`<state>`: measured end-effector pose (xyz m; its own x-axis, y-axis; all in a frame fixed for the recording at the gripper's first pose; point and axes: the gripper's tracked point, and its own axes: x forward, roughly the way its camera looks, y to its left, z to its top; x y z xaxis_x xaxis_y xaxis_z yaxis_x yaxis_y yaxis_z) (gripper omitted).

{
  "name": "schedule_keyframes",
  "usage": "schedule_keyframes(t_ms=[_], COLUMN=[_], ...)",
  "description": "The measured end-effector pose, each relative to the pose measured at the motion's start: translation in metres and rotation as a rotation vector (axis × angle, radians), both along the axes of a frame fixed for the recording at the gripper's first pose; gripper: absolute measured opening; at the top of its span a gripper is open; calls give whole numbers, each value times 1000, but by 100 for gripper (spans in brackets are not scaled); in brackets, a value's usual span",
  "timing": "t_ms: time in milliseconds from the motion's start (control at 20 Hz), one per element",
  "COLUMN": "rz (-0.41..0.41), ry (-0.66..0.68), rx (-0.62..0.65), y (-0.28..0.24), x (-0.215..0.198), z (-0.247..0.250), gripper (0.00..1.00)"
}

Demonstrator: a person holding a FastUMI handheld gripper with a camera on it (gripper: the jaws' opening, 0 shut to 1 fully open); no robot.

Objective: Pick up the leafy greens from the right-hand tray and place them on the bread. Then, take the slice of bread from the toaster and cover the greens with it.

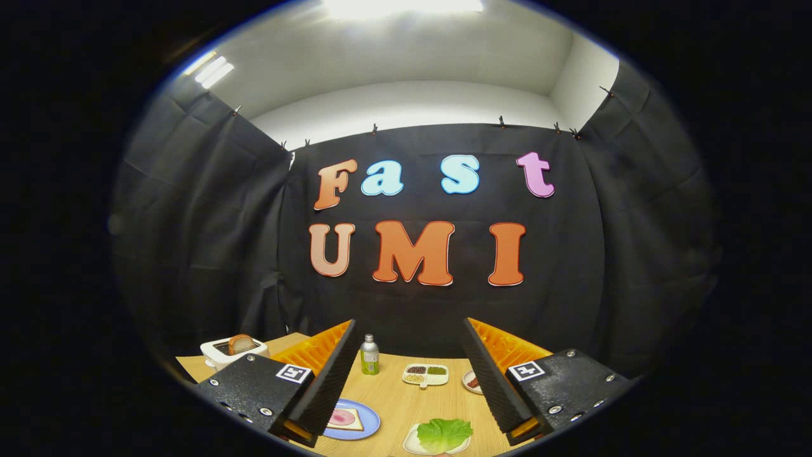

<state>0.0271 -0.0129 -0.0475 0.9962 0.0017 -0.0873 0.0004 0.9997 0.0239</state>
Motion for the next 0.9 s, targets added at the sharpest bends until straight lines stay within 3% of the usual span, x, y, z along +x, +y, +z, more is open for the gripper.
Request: schedule_keyframes(t_ms=[400,900], rz=[-12,-11], ry=[55,325], rx=[9,40], y=[-12,-17], x=[14,18], z=[-37,-123], gripper=[97,97])
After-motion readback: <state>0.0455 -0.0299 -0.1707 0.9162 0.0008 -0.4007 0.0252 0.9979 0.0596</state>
